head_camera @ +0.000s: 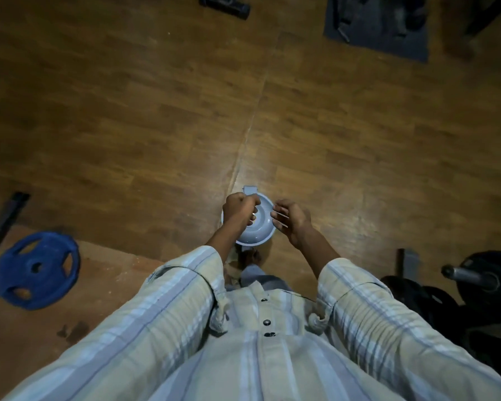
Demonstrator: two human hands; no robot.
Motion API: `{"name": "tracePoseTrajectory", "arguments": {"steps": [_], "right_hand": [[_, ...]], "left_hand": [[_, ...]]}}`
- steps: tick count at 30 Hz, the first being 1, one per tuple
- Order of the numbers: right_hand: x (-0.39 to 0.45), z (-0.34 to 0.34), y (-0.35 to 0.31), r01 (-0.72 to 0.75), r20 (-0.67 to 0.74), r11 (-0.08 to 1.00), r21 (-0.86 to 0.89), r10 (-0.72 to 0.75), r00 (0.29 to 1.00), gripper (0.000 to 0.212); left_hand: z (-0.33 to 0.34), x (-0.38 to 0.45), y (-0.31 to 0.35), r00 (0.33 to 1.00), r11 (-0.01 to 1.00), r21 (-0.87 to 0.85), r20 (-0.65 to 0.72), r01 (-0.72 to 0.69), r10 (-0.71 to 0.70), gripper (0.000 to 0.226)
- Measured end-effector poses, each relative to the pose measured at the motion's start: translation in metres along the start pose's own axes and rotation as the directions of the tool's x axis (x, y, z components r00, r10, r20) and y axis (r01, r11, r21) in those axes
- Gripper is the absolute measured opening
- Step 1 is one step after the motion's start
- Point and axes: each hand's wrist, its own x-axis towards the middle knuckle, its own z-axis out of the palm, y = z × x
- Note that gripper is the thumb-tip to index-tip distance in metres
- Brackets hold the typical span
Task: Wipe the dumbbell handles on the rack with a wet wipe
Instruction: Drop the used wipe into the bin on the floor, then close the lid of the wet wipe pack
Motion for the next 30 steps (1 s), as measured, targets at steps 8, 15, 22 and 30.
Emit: {"name": "tracePoseTrajectory", "arguments": {"steps": [8,15,22,30], "right_hand": [[-0.033,-0.08,0.009,0.092,-0.137,0.978,0.186,-0.067,0.988,0.009],[-0.066,-0.185,0.028,0.197,-0.278,0.912,0.361,-0.097,0.956,0.011],[-0.11,-0.328,0.077,0.295,-0.4,0.83,0.474,-0.097,0.912,0.01],[-0.171,-0.492,0.135,0.37,-0.5,0.735,0.568,-0.049,0.865,0.004]], "left_hand": [[0.061,-0.043,-0.003,0.971,0.99,0.087,0.219,-0.114,0.093,0.018],[0.146,-0.096,-0.016,0.916,0.959,0.195,0.382,-0.207,0.12,0.016],[0.251,-0.19,-0.062,0.823,0.906,0.259,0.548,-0.334,0.147,0.016],[0.366,-0.315,-0.126,0.713,0.837,0.293,0.684,-0.461,0.153,0.02]]}}
